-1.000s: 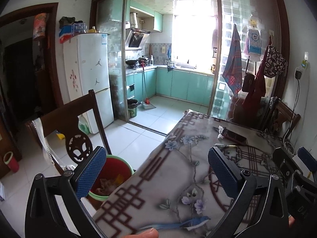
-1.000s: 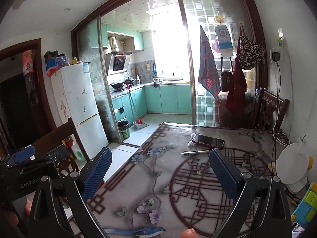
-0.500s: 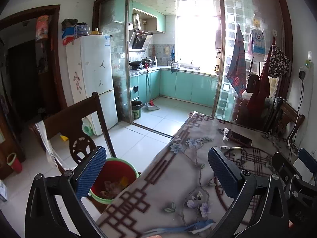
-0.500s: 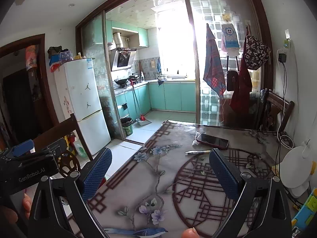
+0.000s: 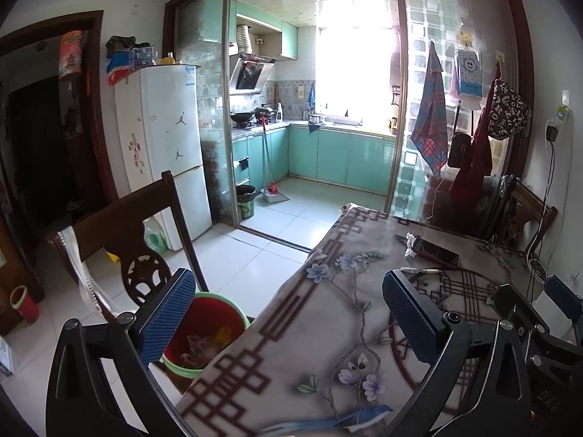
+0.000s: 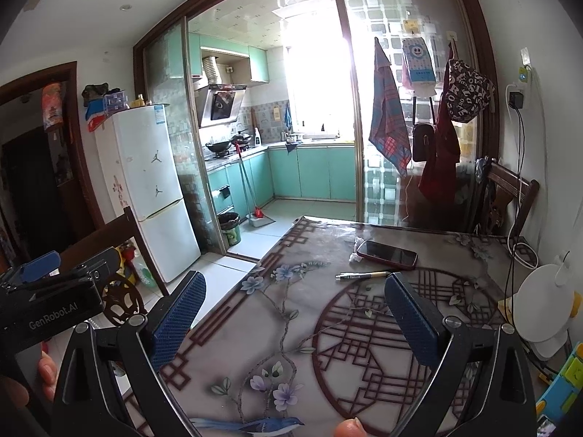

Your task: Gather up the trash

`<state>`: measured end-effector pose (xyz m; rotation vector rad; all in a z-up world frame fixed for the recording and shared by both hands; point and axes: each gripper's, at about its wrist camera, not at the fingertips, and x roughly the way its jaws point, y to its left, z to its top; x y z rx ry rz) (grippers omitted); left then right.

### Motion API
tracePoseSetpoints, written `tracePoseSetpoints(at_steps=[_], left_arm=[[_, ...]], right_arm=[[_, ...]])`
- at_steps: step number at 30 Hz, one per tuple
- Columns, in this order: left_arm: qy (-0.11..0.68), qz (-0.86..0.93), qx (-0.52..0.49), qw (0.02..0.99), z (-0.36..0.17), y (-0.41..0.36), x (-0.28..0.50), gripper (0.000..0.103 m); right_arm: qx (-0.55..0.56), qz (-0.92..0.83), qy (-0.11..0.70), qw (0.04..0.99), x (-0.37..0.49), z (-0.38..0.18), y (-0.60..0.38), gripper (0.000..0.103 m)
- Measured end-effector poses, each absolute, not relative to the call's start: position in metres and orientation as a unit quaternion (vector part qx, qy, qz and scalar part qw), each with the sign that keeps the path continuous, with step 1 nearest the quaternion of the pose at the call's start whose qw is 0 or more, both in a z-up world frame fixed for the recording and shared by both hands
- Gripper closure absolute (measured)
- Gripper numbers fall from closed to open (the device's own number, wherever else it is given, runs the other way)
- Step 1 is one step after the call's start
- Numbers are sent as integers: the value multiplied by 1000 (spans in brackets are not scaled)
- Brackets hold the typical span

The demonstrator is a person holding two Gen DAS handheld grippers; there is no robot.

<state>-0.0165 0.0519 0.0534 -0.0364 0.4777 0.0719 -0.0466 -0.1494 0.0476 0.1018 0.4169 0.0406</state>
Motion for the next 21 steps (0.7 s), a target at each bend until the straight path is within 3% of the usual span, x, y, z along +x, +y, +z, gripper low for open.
tracePoseSetpoints(at_steps=[21], left_arm=[[248,22,-12,968,49,43,-11,0]], right_arm=[[54,17,216,975,-42,37,-155,4]])
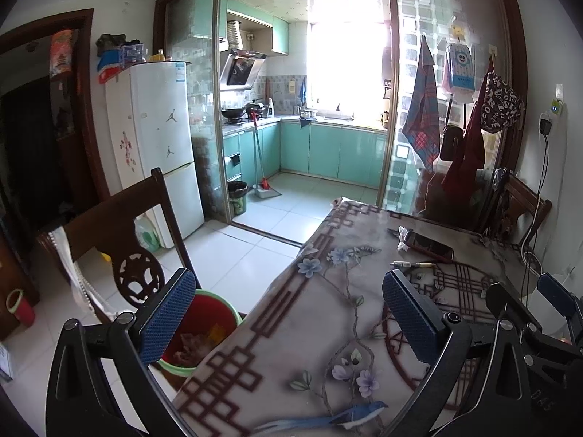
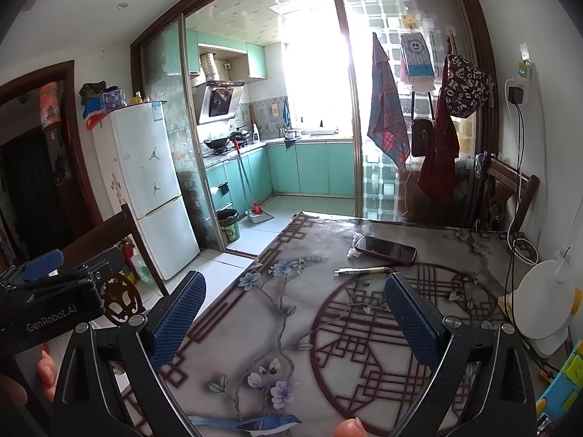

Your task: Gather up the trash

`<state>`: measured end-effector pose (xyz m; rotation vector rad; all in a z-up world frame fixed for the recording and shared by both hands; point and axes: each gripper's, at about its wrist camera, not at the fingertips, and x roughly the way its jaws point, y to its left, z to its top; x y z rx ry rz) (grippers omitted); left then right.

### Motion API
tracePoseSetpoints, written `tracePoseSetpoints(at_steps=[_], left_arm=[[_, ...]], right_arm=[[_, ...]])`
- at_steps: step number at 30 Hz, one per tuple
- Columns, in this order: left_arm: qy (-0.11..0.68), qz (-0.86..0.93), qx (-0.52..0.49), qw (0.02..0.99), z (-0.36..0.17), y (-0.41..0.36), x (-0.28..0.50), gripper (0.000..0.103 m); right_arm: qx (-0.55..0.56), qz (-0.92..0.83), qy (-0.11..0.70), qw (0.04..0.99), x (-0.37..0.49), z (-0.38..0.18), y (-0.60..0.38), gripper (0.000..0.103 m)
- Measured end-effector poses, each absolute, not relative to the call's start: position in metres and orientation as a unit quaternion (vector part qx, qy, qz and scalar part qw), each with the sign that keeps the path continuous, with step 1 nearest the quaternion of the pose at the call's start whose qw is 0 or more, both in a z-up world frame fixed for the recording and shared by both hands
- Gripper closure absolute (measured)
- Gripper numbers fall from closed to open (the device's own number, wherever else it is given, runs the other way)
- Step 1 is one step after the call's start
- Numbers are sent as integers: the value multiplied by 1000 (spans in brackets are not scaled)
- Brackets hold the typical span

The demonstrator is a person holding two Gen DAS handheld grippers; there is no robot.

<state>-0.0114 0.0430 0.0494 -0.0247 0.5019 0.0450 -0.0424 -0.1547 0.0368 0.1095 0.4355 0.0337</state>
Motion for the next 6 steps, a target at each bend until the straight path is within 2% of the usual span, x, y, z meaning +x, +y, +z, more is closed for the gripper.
tracePoseSetpoints(at_steps=[6], left_arm=[[287,-1,-18,958,35,40,-2,0]], right_arm=[[60,15,228,972,-36,27,-157,4]])
